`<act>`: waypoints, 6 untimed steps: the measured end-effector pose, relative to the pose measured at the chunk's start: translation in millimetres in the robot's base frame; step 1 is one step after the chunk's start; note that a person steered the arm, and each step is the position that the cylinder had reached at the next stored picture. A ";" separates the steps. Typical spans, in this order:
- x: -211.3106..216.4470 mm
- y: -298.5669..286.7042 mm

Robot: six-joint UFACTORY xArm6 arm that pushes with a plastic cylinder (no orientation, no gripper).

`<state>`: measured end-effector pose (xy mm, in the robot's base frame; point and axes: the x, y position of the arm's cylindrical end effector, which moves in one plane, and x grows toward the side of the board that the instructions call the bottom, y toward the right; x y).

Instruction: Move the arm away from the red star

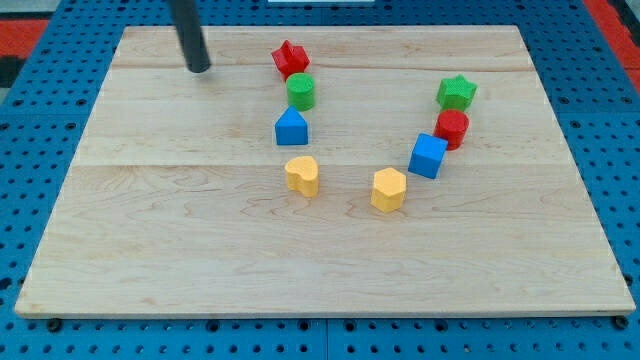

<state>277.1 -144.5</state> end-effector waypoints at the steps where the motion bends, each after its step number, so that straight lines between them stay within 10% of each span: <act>1: 1.7 46.1; 3: 1.6 125.6; 6: -84.4 55.5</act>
